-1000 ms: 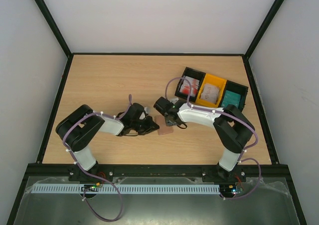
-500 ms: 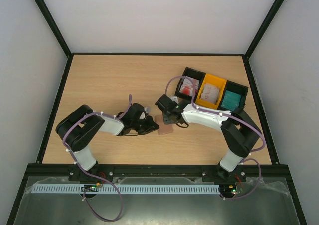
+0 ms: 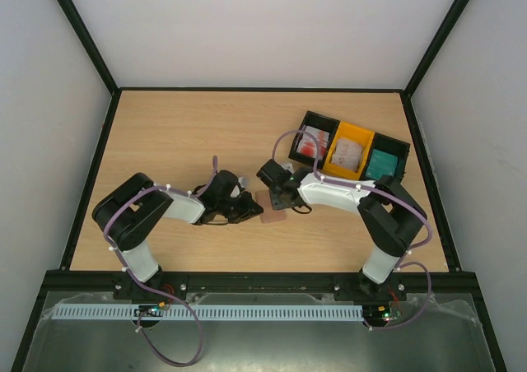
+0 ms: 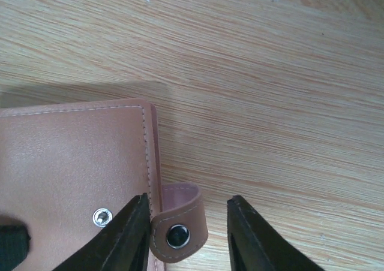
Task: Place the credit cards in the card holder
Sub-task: Open the card holder at the center of the board.
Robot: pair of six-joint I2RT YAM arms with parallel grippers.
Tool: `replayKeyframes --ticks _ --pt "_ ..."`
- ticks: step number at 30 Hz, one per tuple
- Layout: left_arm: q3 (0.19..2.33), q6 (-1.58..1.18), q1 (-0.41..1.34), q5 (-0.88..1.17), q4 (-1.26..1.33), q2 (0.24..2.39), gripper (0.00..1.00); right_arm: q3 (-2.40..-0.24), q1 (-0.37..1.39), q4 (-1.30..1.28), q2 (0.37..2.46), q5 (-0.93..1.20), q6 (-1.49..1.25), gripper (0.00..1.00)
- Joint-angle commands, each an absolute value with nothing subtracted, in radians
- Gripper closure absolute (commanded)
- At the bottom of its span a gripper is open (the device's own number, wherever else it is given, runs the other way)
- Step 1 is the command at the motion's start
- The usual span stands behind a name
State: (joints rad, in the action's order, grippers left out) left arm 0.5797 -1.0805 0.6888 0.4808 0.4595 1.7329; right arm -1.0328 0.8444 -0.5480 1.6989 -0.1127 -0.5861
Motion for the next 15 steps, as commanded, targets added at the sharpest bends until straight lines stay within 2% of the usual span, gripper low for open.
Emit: replayKeyframes --ticks 1,5,8,10,15 --pt "0.562 -1.066 0.681 0.437 0.342 1.764 0.95 -1.022 0.842 -0.578 1.732 -0.186 -0.594 0.69" --pt "0.563 -1.067 0.681 0.436 0.343 1.766 0.95 -1.028 0.842 -0.613 1.737 -0.248 -0.61 0.68" --pt "0.563 -1.068 0.681 0.436 0.345 1.767 0.95 -1.031 0.842 -0.632 1.743 -0.289 -0.624 0.54" --pt "0.564 -1.068 0.68 0.436 0.345 1.768 0.94 -1.036 0.842 -0.649 1.752 -0.319 -0.63 0.52" --pt "0.566 -1.068 0.681 0.437 0.345 1.77 0.94 -1.045 0.842 -0.66 1.761 -0.347 -0.63 0.52"
